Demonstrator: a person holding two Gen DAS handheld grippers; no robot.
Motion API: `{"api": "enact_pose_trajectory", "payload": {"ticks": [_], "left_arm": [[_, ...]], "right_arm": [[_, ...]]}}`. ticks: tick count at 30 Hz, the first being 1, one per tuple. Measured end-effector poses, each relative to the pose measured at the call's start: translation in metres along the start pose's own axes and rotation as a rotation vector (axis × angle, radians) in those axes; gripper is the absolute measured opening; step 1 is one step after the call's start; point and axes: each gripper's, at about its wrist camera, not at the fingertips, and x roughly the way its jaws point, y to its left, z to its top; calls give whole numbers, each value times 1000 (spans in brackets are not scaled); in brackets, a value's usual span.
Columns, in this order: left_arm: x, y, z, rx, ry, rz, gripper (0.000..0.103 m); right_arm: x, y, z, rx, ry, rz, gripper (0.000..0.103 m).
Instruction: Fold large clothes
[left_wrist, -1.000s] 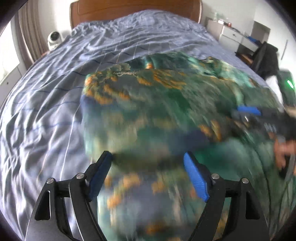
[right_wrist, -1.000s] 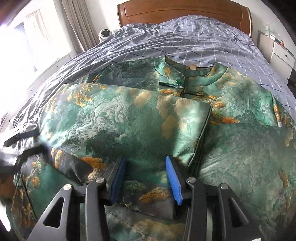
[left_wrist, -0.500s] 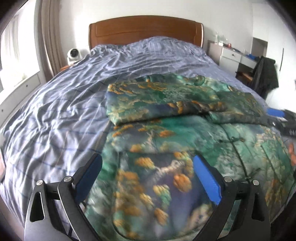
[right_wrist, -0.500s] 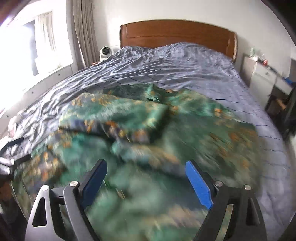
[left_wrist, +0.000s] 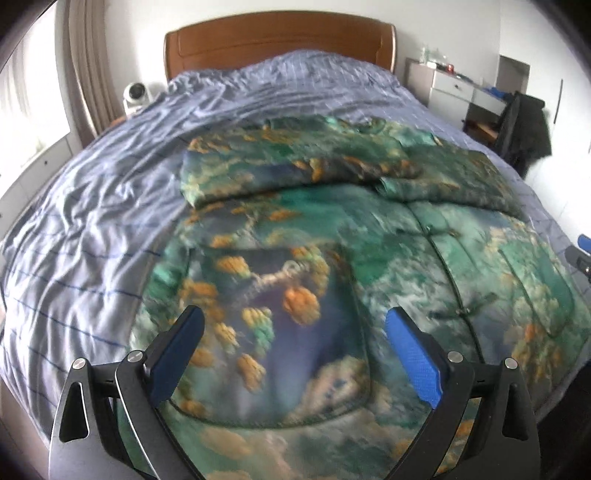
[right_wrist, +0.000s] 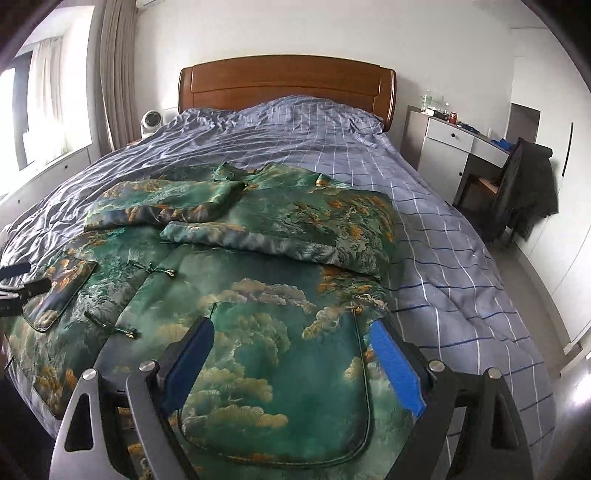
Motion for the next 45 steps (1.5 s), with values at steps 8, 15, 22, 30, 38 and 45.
{"api": "enact_pose_trajectory", "payload": {"ticks": [8, 15, 22, 30, 38, 45], "left_arm": [[-15, 1, -8, -36, 39, -43, 99], [-32, 15, -2, -55, 10, -19, 99], [-46, 83, 6, -166, -9, 17, 99], [13, 163, -21, -351, 202, -145, 100], [32, 131, -40, -224, 256, -159, 100], [36, 119, -42, -188, 280, -172, 100]], "right_arm": [[-8, 18, 0, -25, -23, 39, 89], [-11, 18, -7, 13, -9, 63, 89], [-16, 0, -4, 62, 8, 63, 89], [-26, -79, -24, 166, 105, -42, 89], [-19, -136, -57, 365, 267, 19, 89], [-7, -127, -67, 334, 337, 77, 89]]}}
